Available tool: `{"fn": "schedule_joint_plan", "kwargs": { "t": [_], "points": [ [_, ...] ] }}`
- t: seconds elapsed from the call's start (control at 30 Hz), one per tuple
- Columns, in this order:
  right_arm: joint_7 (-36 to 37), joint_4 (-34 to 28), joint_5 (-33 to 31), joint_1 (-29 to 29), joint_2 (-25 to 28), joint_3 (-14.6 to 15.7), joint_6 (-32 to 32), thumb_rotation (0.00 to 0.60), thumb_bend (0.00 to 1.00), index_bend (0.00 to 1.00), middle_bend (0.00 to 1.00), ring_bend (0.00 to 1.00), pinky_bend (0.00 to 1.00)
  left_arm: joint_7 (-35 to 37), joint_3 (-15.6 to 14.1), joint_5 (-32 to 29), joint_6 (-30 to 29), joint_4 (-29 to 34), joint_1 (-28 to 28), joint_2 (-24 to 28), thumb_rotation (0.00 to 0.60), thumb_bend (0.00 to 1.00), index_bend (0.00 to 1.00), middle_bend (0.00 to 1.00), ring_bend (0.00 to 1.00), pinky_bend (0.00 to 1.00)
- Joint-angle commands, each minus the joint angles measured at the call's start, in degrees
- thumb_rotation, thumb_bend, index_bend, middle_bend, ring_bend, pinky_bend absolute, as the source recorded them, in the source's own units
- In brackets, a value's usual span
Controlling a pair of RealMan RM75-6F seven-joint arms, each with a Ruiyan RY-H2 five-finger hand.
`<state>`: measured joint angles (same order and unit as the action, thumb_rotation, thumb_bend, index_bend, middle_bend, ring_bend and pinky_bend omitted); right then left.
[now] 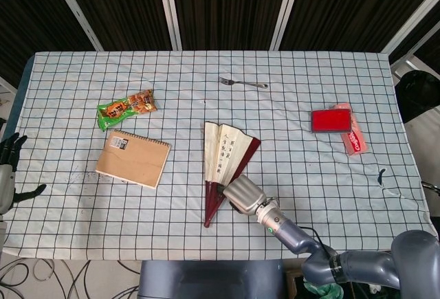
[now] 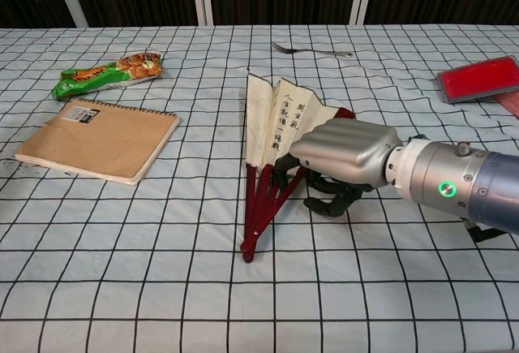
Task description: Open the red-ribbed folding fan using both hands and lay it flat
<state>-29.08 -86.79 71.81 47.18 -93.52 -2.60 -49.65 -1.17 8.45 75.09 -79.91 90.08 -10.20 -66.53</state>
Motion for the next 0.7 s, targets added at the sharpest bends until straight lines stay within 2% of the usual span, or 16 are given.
{"fn": "schedule_joint_plan", "kwargs": {
  "t": [0.03,0.43,0.7],
  "points": [
    [0.80,-0.34,0.88,0.10,0.07,-0.22,-0.21,0.600,0.57,0.87,0.90,0.95,0.88,1.43,-0.38,1.09,-0.03,-0.85,0.04,0.11,0.600,0.00,0.00,0.00,0.00,0.00],
    [-0.57,-4.06,3.06,1.61,2.78,-3.07,-1.72,0.600,0.59,0.88,0.90,0.95,0.88,5.58,-1.30,4.94,-0.91,-3.57,-0.09,0.05,0.600,0.00,0.00,0.00,0.00,0.00],
    [-3.01,-6.56,2.17,2.02,4.69,-4.51,-2.89,0.600,0.62,0.88,0.90,0.95,0.88,4.46,-0.83,3.83,-0.99,-2.15,-0.05,0.23,0.600,0.00,0.00,0.00,0.00,0.00]
  ]
}}
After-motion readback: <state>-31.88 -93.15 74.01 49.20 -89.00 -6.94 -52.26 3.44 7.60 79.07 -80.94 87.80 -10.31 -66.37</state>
